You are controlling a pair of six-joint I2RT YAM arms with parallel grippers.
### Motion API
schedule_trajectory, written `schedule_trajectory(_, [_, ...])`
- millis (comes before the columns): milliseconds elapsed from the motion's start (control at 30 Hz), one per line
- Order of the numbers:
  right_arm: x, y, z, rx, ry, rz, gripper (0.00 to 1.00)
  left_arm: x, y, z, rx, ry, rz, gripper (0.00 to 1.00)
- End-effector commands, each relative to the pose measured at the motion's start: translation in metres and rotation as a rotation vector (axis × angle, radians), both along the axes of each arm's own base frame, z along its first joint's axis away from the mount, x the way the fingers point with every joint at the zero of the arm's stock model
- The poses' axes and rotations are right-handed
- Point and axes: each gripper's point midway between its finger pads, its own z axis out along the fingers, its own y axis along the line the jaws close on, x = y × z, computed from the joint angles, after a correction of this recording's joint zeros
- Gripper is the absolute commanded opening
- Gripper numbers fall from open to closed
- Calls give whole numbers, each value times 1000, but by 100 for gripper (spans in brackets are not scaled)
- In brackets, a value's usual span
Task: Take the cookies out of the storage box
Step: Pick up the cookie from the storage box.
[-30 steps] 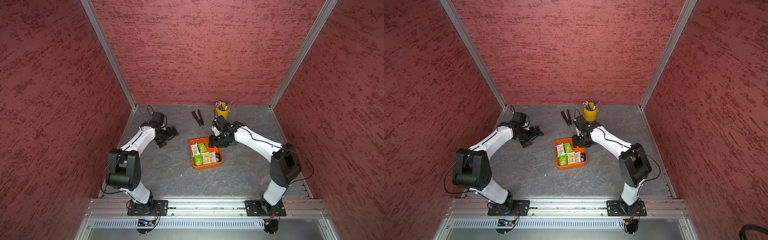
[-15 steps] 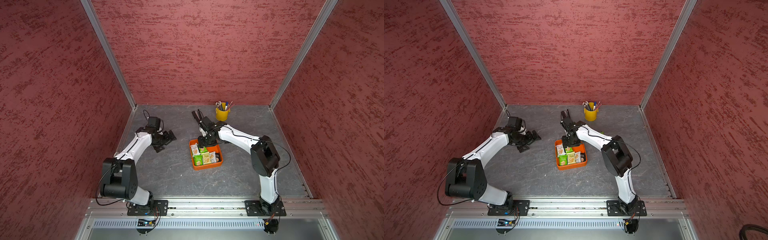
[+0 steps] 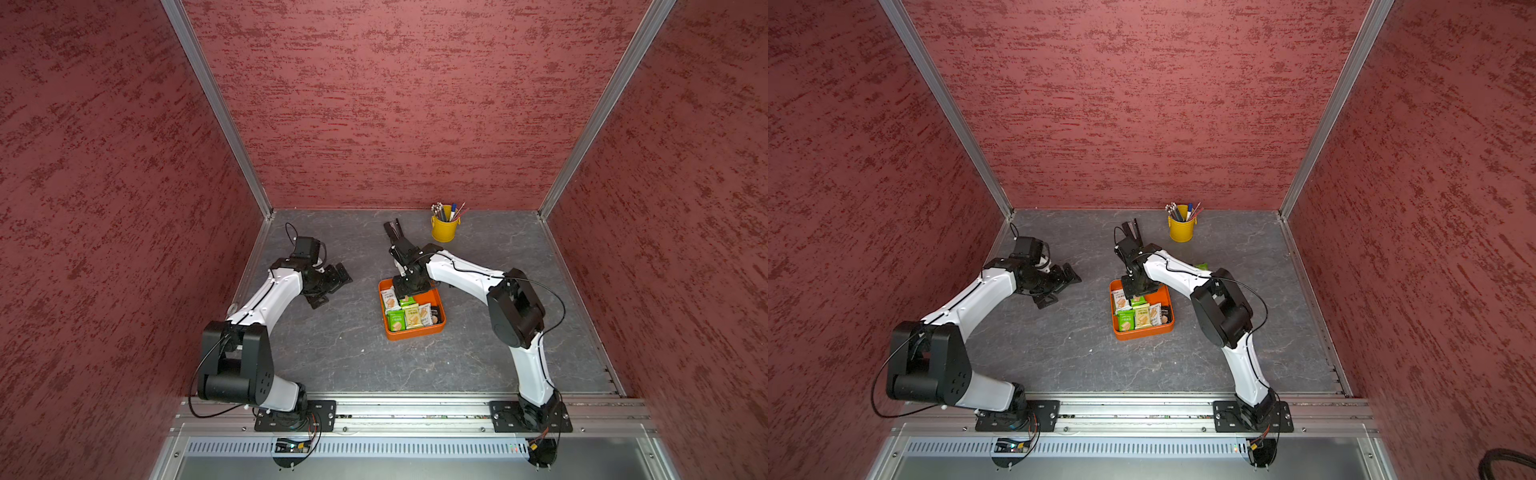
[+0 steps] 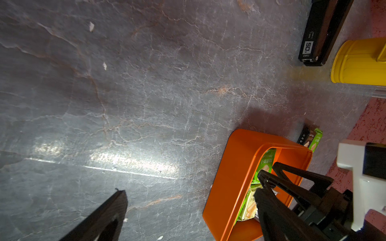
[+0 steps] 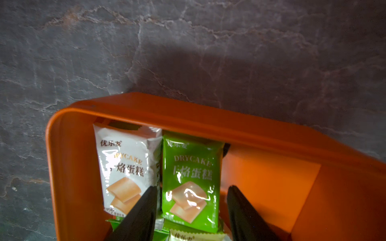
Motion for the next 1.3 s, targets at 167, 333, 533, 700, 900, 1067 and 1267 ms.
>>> schedule_trajectory(167, [2,-1,-5,-74,-29,28,58,8,1,0,-23,-10,26,100])
schedule_trajectory(333, [3,-4,-8,-94,-33,33,58,10,0,0,-28,-9,30,100])
schedule_trajectory(533, [6,-5,-9,-126,-37,41,59,10,0,0,-33,-10,36,100])
schedule_trajectory(700, [7,-4,-12,-133,-33,49,58,10,1,0,-33,-11,41,100])
schedule_trajectory(900, [6,-4,-16,-136,-22,52,56,9,1,-1,-33,-8,44,100])
schedule_trajectory(1067, [6,-3,-18,-137,-17,52,54,9,1,-1,-32,-10,44,100])
schedule_trajectory(1267, [6,-1,-11,-115,-21,52,39,8,1,0,-34,-11,45,100])
